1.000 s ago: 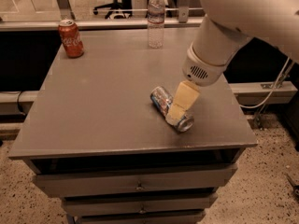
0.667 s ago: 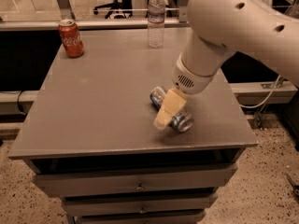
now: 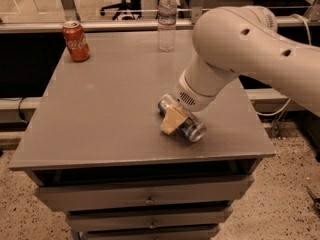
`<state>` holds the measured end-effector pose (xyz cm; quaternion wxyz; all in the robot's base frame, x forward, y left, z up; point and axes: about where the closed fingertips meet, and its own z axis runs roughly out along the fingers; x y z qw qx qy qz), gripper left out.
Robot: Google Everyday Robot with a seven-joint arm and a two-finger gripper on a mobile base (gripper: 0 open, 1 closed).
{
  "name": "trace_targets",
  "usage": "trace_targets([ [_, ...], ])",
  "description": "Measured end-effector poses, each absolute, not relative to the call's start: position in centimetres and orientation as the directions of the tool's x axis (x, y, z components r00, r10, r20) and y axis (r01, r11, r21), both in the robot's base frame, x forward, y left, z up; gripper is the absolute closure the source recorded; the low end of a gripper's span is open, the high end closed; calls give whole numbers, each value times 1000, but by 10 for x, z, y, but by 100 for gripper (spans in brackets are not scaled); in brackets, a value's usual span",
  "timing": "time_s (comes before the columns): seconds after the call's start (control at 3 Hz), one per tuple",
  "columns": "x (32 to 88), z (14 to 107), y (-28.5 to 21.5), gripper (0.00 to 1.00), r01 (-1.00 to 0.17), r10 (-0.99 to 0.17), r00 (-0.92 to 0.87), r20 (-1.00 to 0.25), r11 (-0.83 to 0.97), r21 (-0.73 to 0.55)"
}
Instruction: Pick redbull can
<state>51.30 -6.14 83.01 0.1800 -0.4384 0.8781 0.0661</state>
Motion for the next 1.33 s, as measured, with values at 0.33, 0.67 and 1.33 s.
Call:
trace_targets([
  [0.33, 524, 848, -60, 64, -795, -740, -525, -420, 603, -68],
  [0.67, 543, 887, -59, 87, -804, -725, -474, -499, 588, -91],
  [1.33, 555, 948, -72, 100, -878, -489, -288, -823, 478, 23],
])
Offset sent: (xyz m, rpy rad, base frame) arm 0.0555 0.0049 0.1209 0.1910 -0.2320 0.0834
